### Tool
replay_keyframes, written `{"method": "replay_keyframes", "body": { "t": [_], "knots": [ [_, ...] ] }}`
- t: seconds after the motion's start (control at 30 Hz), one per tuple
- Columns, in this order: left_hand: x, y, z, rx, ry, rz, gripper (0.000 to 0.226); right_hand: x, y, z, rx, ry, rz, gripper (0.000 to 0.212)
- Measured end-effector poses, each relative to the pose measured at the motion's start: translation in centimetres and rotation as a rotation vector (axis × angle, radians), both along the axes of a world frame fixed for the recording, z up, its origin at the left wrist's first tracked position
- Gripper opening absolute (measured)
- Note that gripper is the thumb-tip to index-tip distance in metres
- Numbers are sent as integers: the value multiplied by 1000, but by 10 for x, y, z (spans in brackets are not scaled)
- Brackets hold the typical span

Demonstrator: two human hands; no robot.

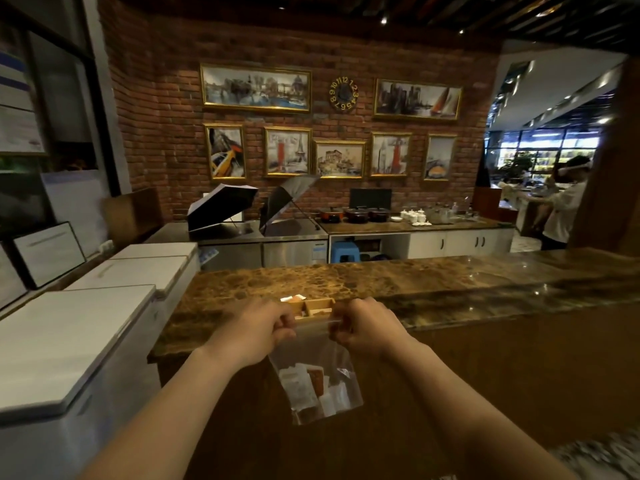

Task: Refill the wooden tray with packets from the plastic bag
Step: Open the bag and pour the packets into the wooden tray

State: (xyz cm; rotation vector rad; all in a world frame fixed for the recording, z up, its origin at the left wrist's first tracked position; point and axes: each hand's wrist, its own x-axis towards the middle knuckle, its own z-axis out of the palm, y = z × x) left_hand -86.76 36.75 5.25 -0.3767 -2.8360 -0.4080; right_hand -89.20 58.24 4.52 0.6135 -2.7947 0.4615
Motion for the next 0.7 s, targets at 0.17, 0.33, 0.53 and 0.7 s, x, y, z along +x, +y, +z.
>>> {"method": "replay_keyframes", "body": {
  "t": [0.17, 0.33, 0.53, 0.7],
  "knots": [
    [-40, -5, 1, 1, -48, -51, 9, -27, -3, 3, 12, -18, -62, 14],
    [-74, -5, -13, 43, -63, -53, 14, -52, -3, -4, -5, -19, -70, 14],
    [-111, 5, -20, -31, 34, -81, 10, -93, 8, -17, -44, -82, -56, 14],
    [-163, 32, -31, 54, -116, -35, 7, -149, 34, -27, -88, -165, -104, 19]
  ]
}}
